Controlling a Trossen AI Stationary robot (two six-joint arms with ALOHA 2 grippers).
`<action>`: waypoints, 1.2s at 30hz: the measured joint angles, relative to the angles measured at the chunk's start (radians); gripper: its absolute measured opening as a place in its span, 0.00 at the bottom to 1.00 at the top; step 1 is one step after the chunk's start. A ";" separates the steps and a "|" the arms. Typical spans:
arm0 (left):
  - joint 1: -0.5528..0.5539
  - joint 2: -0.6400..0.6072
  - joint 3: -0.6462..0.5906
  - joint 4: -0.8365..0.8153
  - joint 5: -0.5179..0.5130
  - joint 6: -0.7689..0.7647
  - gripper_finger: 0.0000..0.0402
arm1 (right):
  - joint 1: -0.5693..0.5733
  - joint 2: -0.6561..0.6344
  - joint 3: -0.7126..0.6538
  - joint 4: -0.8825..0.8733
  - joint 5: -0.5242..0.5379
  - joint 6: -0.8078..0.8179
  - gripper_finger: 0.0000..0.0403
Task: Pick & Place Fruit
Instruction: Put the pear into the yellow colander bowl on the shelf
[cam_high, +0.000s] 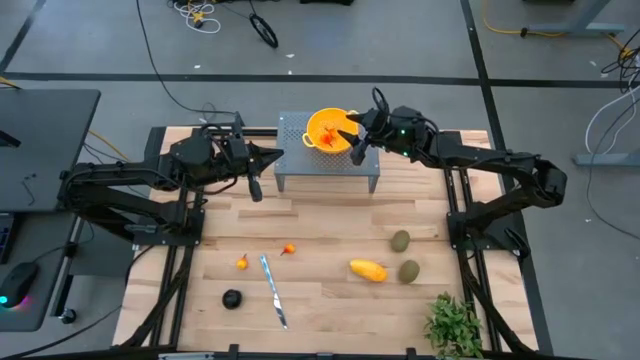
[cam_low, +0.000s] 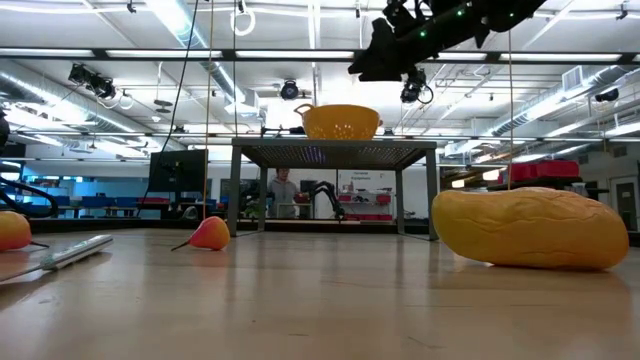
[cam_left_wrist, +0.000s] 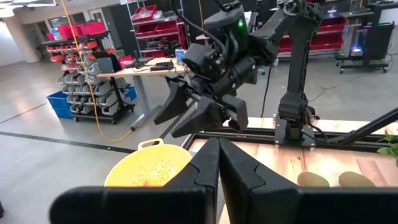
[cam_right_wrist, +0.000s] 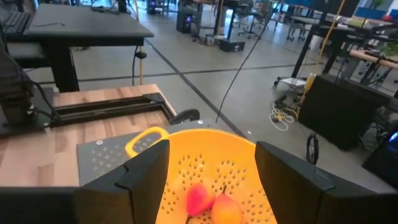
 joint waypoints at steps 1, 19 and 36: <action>0.000 0.000 0.000 0.000 0.000 0.000 0.05 | 0.005 0.000 0.000 -0.007 -0.004 0.000 0.61; 0.000 0.000 0.000 0.000 0.000 -0.003 0.06 | 0.197 -0.171 0.000 -0.121 -0.011 0.105 0.47; 0.000 0.000 0.000 0.002 0.253 -0.073 0.06 | 0.354 -0.387 0.000 -0.195 -0.011 0.132 0.36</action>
